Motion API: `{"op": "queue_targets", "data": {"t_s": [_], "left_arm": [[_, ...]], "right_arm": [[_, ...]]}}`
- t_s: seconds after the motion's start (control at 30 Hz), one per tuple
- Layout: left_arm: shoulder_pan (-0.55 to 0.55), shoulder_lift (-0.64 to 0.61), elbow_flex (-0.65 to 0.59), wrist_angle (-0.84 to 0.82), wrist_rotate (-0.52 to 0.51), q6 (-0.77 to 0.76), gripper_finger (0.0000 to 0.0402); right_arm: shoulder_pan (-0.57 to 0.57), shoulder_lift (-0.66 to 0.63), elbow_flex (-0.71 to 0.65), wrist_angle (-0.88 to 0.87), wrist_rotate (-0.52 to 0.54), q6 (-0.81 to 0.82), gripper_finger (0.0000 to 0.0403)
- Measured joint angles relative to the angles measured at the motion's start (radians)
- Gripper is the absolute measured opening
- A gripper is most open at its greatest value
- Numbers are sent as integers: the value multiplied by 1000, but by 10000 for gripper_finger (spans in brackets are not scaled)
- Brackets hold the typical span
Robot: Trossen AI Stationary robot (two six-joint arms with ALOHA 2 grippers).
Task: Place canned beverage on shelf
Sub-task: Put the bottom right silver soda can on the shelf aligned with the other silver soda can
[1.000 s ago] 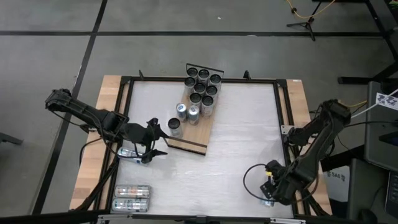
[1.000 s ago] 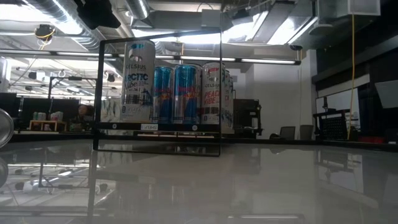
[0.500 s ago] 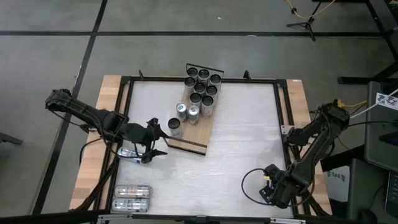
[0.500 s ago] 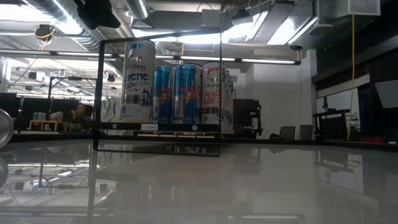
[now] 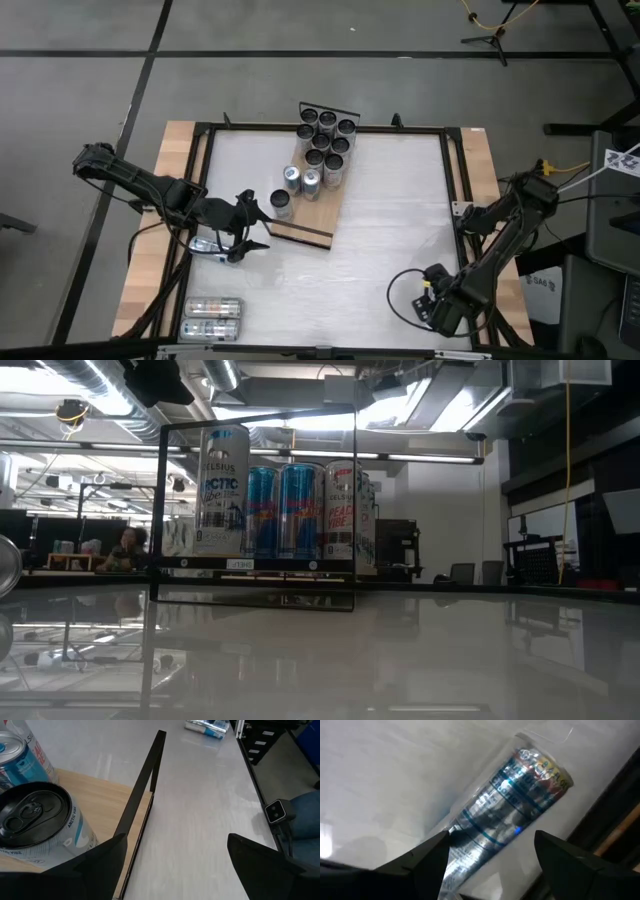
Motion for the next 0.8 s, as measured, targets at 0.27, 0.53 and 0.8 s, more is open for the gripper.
{"op": "queue_targets", "data": {"t_s": [0.27,0.53,0.8], "left_arm": [[0,0,0,0,0,-1,337],[0,0,0,0,0,-1,337],[0,0,0,0,0,0,337]], "right_arm": [[0,50,0,4,15,5,285],[0,87,0,18,34,6,285],[-4,100,-2,16,96,58,285]]}}
